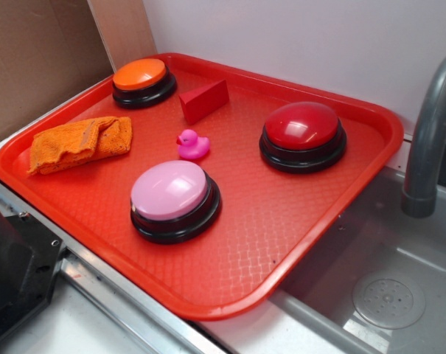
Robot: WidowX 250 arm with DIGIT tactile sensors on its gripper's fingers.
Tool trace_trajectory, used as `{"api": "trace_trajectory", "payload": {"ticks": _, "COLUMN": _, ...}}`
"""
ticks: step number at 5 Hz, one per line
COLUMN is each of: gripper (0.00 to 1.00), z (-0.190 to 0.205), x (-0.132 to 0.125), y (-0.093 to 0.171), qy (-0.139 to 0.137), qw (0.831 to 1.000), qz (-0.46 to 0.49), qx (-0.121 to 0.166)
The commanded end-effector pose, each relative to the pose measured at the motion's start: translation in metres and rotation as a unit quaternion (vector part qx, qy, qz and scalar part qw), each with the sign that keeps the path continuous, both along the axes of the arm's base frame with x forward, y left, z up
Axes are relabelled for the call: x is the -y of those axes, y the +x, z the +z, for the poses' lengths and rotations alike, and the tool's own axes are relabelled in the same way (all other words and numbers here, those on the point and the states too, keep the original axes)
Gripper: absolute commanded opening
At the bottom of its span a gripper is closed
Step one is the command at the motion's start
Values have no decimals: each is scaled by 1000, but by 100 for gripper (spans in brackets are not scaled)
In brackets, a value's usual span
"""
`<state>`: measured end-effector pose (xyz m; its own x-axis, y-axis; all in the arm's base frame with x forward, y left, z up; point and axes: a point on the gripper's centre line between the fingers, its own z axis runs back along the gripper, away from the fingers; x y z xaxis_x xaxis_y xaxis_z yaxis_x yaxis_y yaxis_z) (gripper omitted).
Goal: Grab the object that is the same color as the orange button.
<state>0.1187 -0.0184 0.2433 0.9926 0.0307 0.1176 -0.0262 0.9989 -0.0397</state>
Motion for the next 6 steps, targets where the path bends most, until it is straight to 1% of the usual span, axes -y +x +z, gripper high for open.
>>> {"api": "trace_trajectory", "payload": {"ticks": 1, "gripper": 100, "z": 0, "x": 0, "y": 0, "qy": 0, "qw": 1000, "qz": 0, "qx": 0}}
{"api": "trace_trajectory", "payload": {"ticks": 2, "gripper": 100, "z": 23, "x": -6, "y": 15, "qy": 1, "qw": 1000, "qz": 12, "qx": 23}}
{"api": "trace_trajectory", "payload": {"ticks": 3, "gripper": 100, "z": 44, "x": -31, "y": 39, "qy": 1, "qw": 999, "qz": 2, "qx": 33}}
{"api": "trace_trajectory", "payload": {"ticks": 4, "gripper": 100, "z": 38, "x": -64, "y": 51, "qy": 37, "qw": 998, "qz": -47, "qx": 10}}
{"api": "trace_trajectory", "payload": {"ticks": 5, "gripper": 100, "z": 10, "x": -104, "y": 61, "qy": 45, "qw": 992, "qz": -114, "qx": -16}}
{"api": "trace_trajectory", "payload": {"ticks": 6, "gripper": 100, "z": -11, "x": -120, "y": 77, "qy": 67, "qw": 982, "qz": -169, "qx": -48}}
